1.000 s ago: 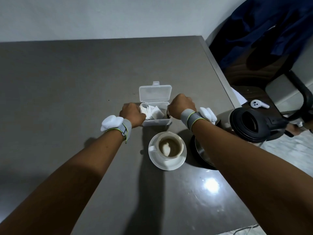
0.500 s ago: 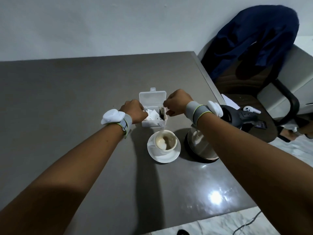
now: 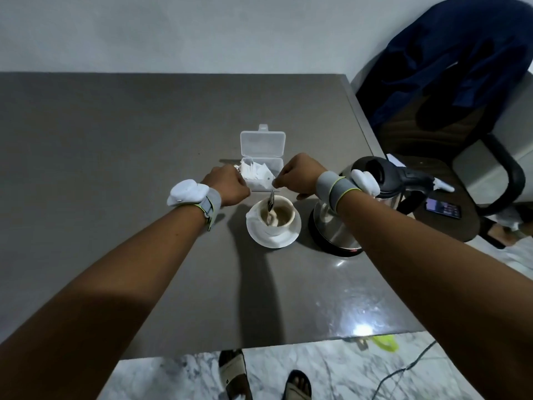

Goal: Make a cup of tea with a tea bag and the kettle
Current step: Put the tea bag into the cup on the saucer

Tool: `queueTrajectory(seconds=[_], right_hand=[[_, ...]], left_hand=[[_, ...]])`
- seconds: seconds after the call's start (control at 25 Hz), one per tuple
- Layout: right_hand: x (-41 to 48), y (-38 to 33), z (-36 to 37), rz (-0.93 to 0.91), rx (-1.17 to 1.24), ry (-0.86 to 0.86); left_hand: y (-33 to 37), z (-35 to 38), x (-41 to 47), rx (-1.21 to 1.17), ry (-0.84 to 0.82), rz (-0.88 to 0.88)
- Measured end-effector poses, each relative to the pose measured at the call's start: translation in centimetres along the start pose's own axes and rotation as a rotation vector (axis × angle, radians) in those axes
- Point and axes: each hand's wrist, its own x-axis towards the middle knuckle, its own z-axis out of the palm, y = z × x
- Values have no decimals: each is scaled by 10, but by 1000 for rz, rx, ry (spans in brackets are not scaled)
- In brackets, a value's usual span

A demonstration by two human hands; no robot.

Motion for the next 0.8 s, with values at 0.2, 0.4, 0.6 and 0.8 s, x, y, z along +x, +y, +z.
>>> queueTrajectory(seconds=[0.2,0.4,0.6,0.8], right_hand=[[-1,13,10,8,-3,-63],[-6,24,15,34,87,-136],[-12,29,15,34,178,-145],[-11,32,17,71,196,-134]], left_hand=[[-6,12,-6,21,-19,-18],[-5,15,-7,4,-12,-4],[5,14,-8,-118,-92,146],[12,21,-9,-129,-147,217]])
